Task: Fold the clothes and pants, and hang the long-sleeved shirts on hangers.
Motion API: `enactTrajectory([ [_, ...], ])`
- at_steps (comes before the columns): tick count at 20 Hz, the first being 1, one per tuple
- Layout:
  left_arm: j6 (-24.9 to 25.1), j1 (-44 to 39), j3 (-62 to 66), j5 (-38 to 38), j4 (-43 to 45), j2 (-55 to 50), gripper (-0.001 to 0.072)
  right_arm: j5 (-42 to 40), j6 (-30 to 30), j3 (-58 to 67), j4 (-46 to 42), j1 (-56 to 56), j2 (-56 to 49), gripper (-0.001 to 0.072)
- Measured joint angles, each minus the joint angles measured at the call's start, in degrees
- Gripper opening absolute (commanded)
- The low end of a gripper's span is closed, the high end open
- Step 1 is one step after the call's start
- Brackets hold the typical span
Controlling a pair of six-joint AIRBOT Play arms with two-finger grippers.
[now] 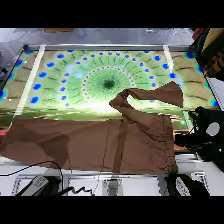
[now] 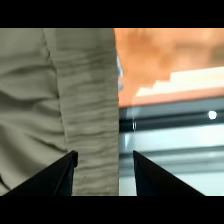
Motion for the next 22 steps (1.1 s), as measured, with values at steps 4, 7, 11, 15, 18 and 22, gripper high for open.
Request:
enactTrajectory([
  [4, 0.09, -5.16, 3.78, 0.17, -0.44, 0.02, 0.0581, -4.79, 0.42, 0.72, 0.02, 0.00, -0.07, 0.0414],
  [7, 0.11, -11.61, 7.56, 0.26, -0.63, 0.04, 0.0581, -9.68, 1.60, 2.45, 0.35, 0.00, -0.52, 0.0415],
  [11, 0.11, -21.49, 9.75, 2.89, -0.66, 0.02, 0.0581, -18.16, 4.74, 5.75, 1.38, 0.00, -4.76, 0.0568],
  [15, 0.11, -30.27, 10.38, 8.44, -0.66, -0.02, 0.0581, -22.64, 6.82, 12.26, 4.02, 0.00, -14.58, 0.0578],
  [18, 0.11, -35.21, 10.51, 10.99, -0.66, -0.02, 0.0581, -24.41, 11.10, 19.47, 5.35, 0.00, -24.13, 0.0578],
  [22, 0.11, -39.67, 10.56, 12.37, -0.66, -0.02, 0.0581, -26.27, 19.87, 28.28, 5.88, 0.00, -35.67, 0.0579],
])
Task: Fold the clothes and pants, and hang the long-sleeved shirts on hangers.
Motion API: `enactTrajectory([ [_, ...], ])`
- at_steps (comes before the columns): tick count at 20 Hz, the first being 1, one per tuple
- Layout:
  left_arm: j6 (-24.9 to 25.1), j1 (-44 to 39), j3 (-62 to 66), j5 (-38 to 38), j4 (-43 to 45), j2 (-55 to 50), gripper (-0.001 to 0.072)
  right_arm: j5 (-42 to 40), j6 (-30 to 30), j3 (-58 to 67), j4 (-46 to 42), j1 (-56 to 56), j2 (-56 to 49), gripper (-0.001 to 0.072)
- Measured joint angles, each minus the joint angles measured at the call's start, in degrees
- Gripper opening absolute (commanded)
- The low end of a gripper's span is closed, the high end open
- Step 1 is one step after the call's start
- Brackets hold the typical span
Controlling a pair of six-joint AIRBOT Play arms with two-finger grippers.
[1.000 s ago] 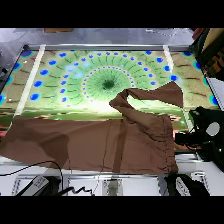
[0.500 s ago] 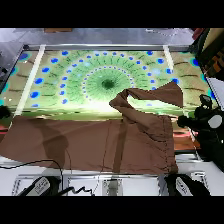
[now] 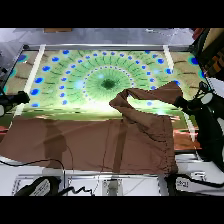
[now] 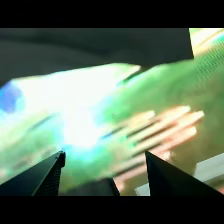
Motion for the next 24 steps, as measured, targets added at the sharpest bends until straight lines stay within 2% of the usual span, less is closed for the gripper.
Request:
enactTrajectory([
  [4, 0.00, -1.79, 0.00, 0.55, 0.00, 0.00, 0.0581, -2.82, 6.86, 5.90, 0.02, -0.15, -8.35, 0.0579],
  [11, 0.00, -2.43, 0.00, 0.76, 0.00, -0.28, 0.0581, -6.05, 11.52, 12.22, 0.09, -0.20, -17.14, 0.0542],
  [14, 0.00, -2.47, 0.00, 0.79, 0.00, -0.68, 0.0581, -8.26, 12.48, 12.96, 0.11, -0.20, -18.71, 0.0359],
  [15, -0.02, -2.47, 0.00, 0.79, 0.00, -0.85, 0.0581, -8.85, 12.72, 13.05, 0.22, -0.20, -19.12, 0.0279],
  [16, 0.00, -2.47, 0.00, 0.79, -0.15, -1.07, 0.0581, -9.27, 12.92, 13.16, 0.17, -0.20, -19.54, 0.0123],
  [17, -0.02, -2.47, 0.00, 0.79, -0.48, -1.29, 0.0581, -9.64, 13.07, 13.20, 0.13, -0.22, -19.93, 0.0026],
  [21, 0.00, -2.47, 0.00, 0.81, -1.86, -2.14, 0.0581, -10.80, 12.90, 13.84, 0.24, -0.09, -20.57, 0.0024],
  [24, -0.02, -2.47, 0.00, 1.51, -2.23, -2.36, 0.0581, -9.92, 7.15, 16.70, 0.02, 0.90, -20.39, 0.0023],
])
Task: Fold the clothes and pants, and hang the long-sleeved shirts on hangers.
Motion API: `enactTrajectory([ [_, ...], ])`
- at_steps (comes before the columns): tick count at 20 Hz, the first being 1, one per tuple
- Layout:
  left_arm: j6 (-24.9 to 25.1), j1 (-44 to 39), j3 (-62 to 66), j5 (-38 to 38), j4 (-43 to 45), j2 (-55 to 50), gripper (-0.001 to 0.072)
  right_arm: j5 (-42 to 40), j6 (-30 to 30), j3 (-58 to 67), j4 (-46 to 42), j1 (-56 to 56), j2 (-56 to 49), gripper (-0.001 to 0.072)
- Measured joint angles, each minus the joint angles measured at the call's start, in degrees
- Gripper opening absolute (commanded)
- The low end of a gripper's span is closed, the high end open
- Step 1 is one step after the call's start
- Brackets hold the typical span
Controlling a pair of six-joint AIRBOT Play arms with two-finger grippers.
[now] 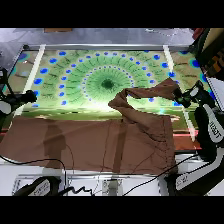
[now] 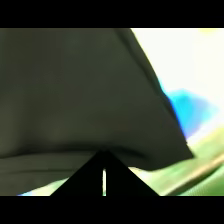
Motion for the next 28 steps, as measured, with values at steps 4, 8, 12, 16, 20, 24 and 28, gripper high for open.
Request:
enactTrajectory([
  [4, 0.00, 0.00, 0.00, 1.97, -0.24, -0.11, 0.0581, 5.25, -10.43, 7.67, 0.00, 3.91, 0.35, 0.0023],
  [8, 0.00, 0.00, 0.00, 2.69, -0.33, -0.13, 0.0581, 12.07, -19.80, 15.06, 0.02, 11.21, 1.33, 0.0023],
  [12, 0.00, 0.00, 0.00, 2.95, -0.35, -0.13, 0.0581, 23.10, -32.24, 17.79, 0.11, 20.90, 1.66, 0.0025],
  [16, 0.00, 0.00, 0.00, 3.04, -0.35, -0.13, 0.0581, 33.92, -45.20, 18.34, 0.22, 30.16, 1.73, 0.0394],
  [20, 0.00, 0.00, 0.00, 3.06, -0.35, -0.13, 0.0581, 36.70, -51.15, 18.40, 0.20, 37.73, 0.57, 0.0394],
  [24, 0.00, 0.00, 0.00, 3.08, -0.35, -0.13, 0.0581, 33.38, -53.86, 18.23, 0.15, 43.52, -2.93, 0.0407],
  [28, 0.00, 0.00, 0.00, 3.08, -0.35, -0.13, 0.0581, 27.98, -54.80, 18.21, -1.81, 46.90, -6.43, 0.0510],
])
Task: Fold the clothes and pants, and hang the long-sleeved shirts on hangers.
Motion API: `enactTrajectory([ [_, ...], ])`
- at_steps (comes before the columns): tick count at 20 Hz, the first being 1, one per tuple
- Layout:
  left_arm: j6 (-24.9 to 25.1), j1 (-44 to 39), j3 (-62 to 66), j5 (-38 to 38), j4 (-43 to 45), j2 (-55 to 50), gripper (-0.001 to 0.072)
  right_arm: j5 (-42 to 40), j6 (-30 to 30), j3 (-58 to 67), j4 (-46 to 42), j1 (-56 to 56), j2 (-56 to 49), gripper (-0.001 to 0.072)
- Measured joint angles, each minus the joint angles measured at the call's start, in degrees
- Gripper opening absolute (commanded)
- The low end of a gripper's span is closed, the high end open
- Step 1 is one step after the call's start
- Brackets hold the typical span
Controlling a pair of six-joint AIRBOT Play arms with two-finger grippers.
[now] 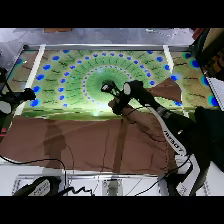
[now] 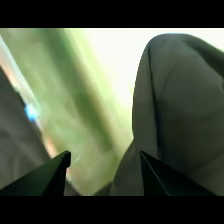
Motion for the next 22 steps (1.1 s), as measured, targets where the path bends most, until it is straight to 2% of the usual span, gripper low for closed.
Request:
enactTrajectory([
  [4, -0.02, 0.00, 0.00, 0.00, 0.00, 0.00, 0.0581, -5.38, 1.29, 0.00, -3.89, 1.20, -2.54, 0.0506],
  [5, 0.00, 0.00, 0.00, 0.00, 0.00, 0.00, 0.0581, -6.29, 2.56, 0.00, -5.64, 1.31, -3.08, 0.0456],
  [6, -0.02, 0.00, 0.00, 0.00, 0.00, 0.00, 0.0581, -6.88, 3.91, 0.00, -7.17, 1.38, -3.50, 0.0365],
  [8, 0.00, 0.00, 0.00, 0.00, 0.00, 0.00, 0.0581, -8.52, 6.80, 0.00, -9.64, 1.38, -4.09, 0.0261],
  [9, 0.00, 0.00, 0.00, -0.02, 0.00, 0.00, 0.0581, -9.38, 7.93, 0.00, -10.62, 1.36, -4.28, 0.0061],
  [10, 0.00, 0.00, 0.00, 0.00, 0.00, 0.00, 0.0581, -9.99, 8.83, 0.00, -11.56, 1.36, -4.42, 0.0024],
  [17, 0.00, 0.00, 0.00, 0.00, 0.00, 0.00, 0.0581, -10.51, 12.39, 2.08, -14.08, 1.31, -3.39, 0.0023],
  [22, 0.00, 0.00, 0.00, -0.09, 0.00, 0.00, 0.0581, -4.28, 15.50, 5.81, -10.86, 1.36, 3.08, 0.0022],
])
